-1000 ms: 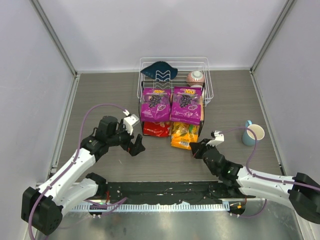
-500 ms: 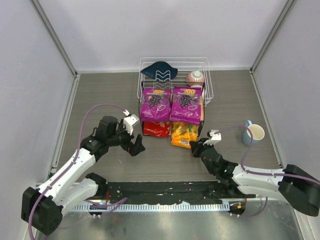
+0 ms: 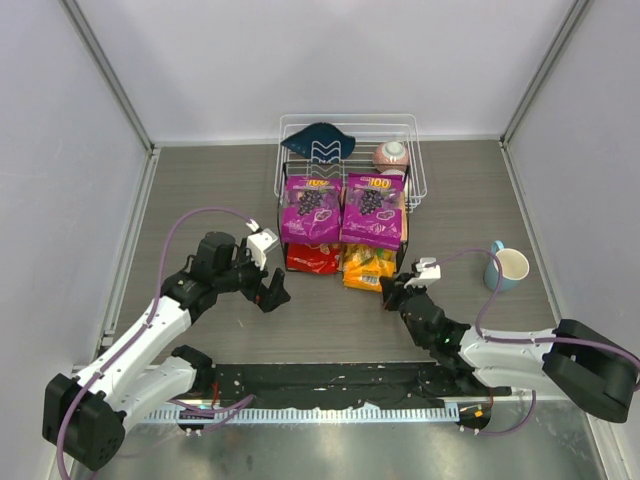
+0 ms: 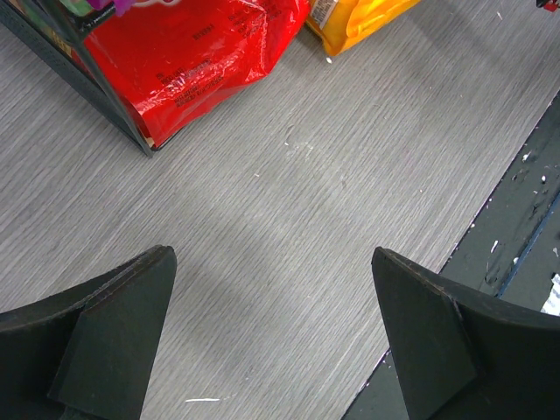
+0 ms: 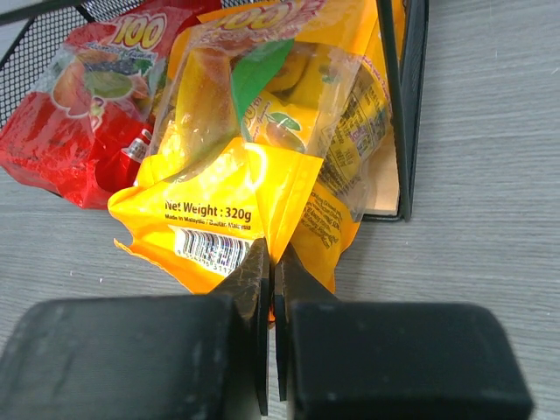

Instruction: Place and organize the candy bags onto the shelf

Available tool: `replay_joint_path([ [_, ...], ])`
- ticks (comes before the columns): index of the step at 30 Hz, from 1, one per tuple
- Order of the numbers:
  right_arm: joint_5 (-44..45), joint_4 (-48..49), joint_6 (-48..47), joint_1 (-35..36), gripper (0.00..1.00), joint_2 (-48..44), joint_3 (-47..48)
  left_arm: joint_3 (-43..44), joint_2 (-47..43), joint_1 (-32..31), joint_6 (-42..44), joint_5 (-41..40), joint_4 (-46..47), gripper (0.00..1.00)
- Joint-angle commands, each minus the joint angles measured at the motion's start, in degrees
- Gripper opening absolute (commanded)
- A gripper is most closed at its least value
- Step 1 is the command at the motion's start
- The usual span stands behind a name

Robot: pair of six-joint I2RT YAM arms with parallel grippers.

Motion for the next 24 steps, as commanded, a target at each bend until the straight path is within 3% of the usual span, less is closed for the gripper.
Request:
replay_joint_path([
  [1, 4.7, 11.2, -4.1, -0.9, 0.01, 0.3, 0.6, 0.3, -0.2, 0.1, 0.9, 0.6, 0.5, 1.0],
  [24, 0.7, 27.5, -10.9, -5.8, 0.01, 15.4, 3.8, 0.1, -0.4, 0.1, 1.2, 0.5, 0.8, 1.0],
])
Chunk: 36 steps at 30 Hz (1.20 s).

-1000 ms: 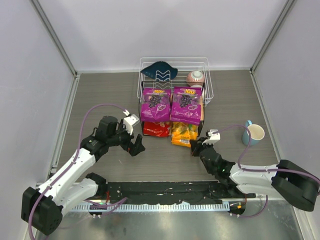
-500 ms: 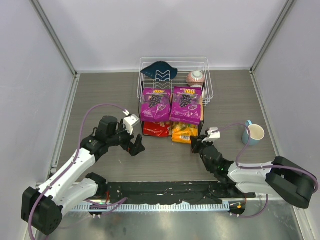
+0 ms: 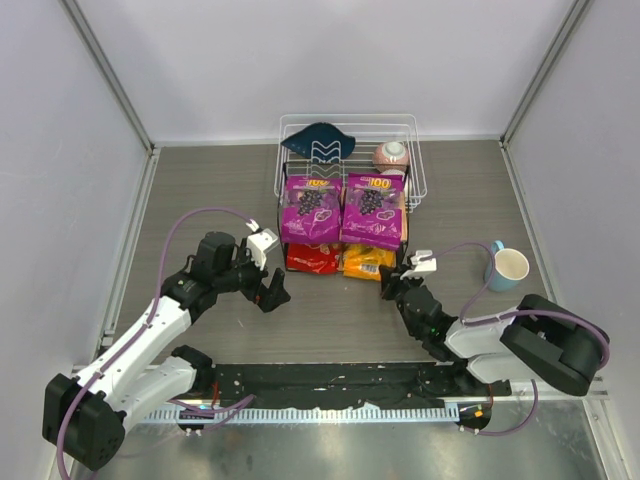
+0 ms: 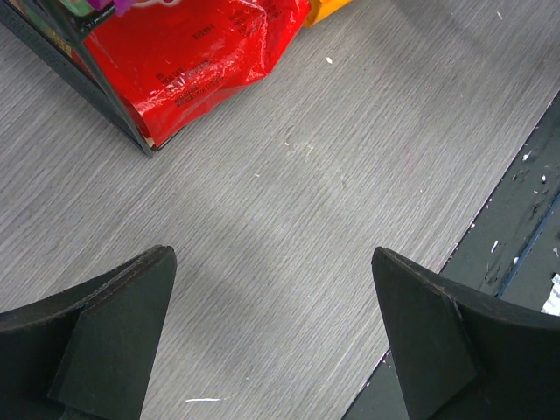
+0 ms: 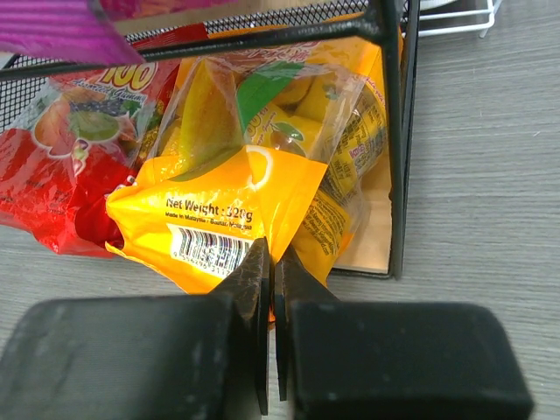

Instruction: Place and organize the candy bags onto the shelf

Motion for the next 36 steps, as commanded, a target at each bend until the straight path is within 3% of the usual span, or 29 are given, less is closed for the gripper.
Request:
replay_joint_path([
  [1, 2.5, 9.3, -3.3, -1.2, 0.01, 2.3, 3.3, 0.1, -0.4, 0.2, 1.1, 0.4, 0.7, 1.0],
  [15, -2.5, 10.4, -6.2, -4.6, 0.02, 5.2, 5.2, -0.2, -0.8, 0.1, 1.5, 0.7, 0.7, 1.0],
  [23, -4.4, 8.2, -5.6, -4.8, 0.27, 2.3, 4.6, -0.2, -0.7, 0.1, 1.5, 0.7, 0.6, 1.0],
  [24, -4.8, 6.8, -5.5, -4.8, 0.35, 1.7, 4.6, -0.2, -0.9, 0.2, 1.6, 0.7, 0.6, 1.0],
  [27, -5.5, 4.4, -5.2, -4.8, 0.45, -1.5, 4.3, -0.3, -1.0, 0.1, 1.6, 0.7, 0.6, 1.0],
  [36, -12.6, -12.7, -1.7, -4.8, 0.55, -15.5, 4.2, -0.3, -1.2, 0.1, 1.9, 0.8, 0.6, 1.0],
])
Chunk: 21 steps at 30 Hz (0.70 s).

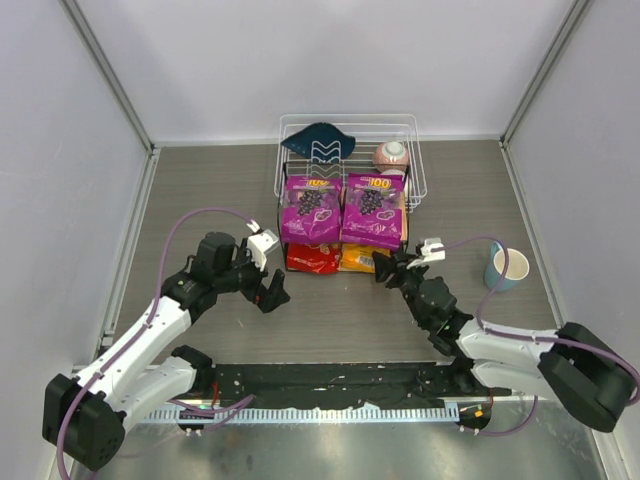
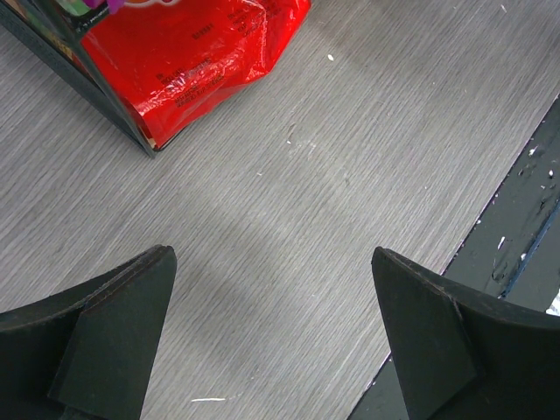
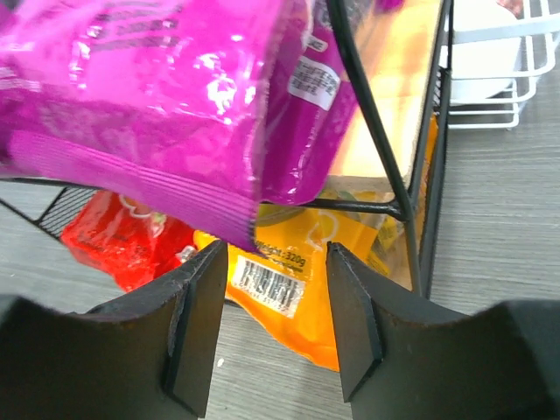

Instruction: Place and organize the candy bags onto the shelf

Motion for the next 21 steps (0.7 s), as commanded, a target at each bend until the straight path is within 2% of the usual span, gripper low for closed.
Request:
replay_joint_path([
  [1, -5.8, -10.4, 3.0, -0.1, 0.55, -6.6, 1.1, -0.2, -1.2, 0.1, 0.7, 0.7, 0.6, 1.0],
  [5, -10.5, -20.8, 6.3, -0.1, 0.57, -14.7, 0.9, -0.3, -1.3, 0.1, 0.8, 1.0, 0.6, 1.0],
  [9, -14.9, -35.1, 8.8, -0.1, 0.58, -20.5, 2.3, -0.2, -1.2, 0.1, 0.8, 1.1, 0.5, 1.0],
  [13, -20.3, -45.1, 10.0, 0.0, 0.59, -25.0, 5.1, -0.3, -1.6, 0.1, 0.9, 1.3, 0.5, 1.0],
  [16, -24.4, -49.9, 10.0, 0.1, 0.64, -26.9, 7.4, -0.4, -1.8, 0.2, 0.9, 1.3, 0.5, 1.0],
  [21, -23.6, -52.7, 10.5, 0.1, 0.81, -26.8, 9.1, -0.1, -2.2, 0.1, -0.6, 0.0, 0.6, 1.0],
])
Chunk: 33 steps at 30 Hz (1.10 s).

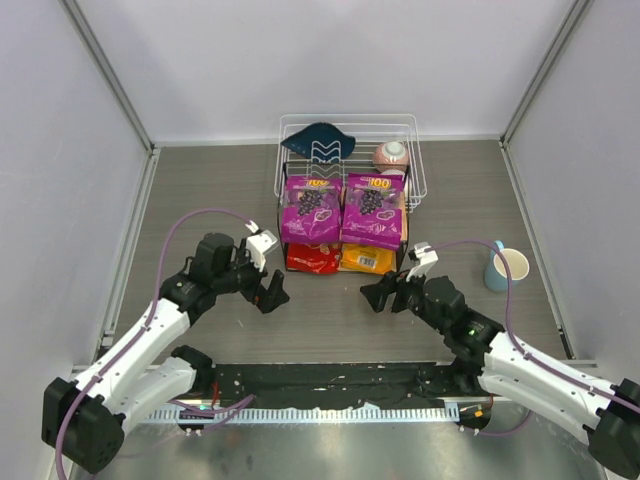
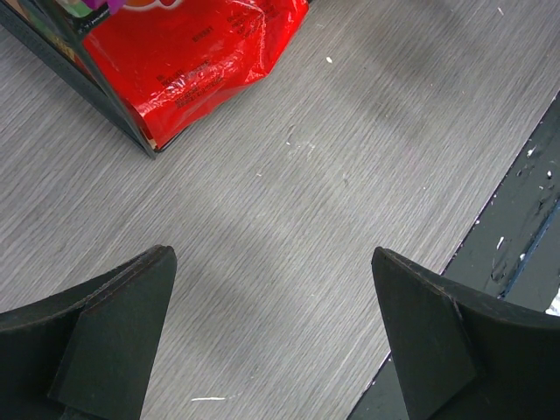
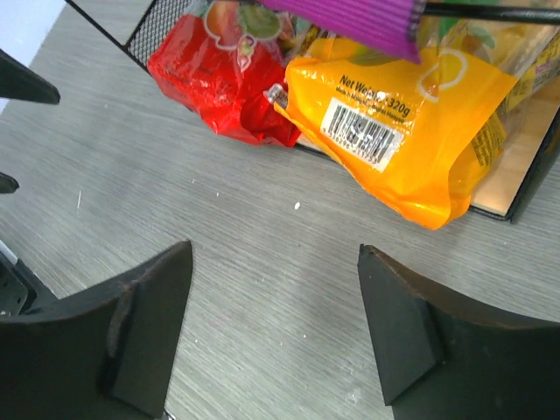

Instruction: Place and organize the candy bags onto the shelf

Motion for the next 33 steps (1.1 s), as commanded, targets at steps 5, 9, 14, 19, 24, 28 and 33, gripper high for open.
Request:
replay_joint_path([
  [5, -3.1, -4.0, 1.0, 0.0, 0.85, -2.3, 4.6, 1.7, -1.3, 0.1, -2.8, -3.2, 0.2, 1.0],
  [9, -6.6, -5.4, -1.0, 0.0, 0.85, -3.4, 9.3, 2.6, -3.0, 0.2, -4.9, -3.9, -0.7, 1.0],
  [14, -8.7, -9.4, -4.8, 0.0, 0.86, -2.0, 12.1, 2.9, -3.6, 0.8, -5.6, -6.2, -0.8, 1.0],
  [19, -8.7, -6.5, -5.5, 0.0, 0.85, -3.7, 6.7, 2.3, -4.2, 1.1, -5.0, -6.2, -0.7, 1.0],
  [24, -7.9, -2.0, -2.3, 0.0, 0.85, -10.4, -2.3, 1.6, -5.1, 1.6, -4.4, -6.0, -0.7, 1.0],
  [28, -5.5, -1.1, 1.2, 0.1, 0.85, -19.5, -7.5, 1.5, -4.9, 1.7, -6.6, -5.5, 0.1, 1.0],
  [33, -4.3, -1.2, 2.6, 0.1, 0.86, -23.2, -10.3, 1.1, -7.0, 1.7, -8.2, -5.7, 0.2, 1.0],
])
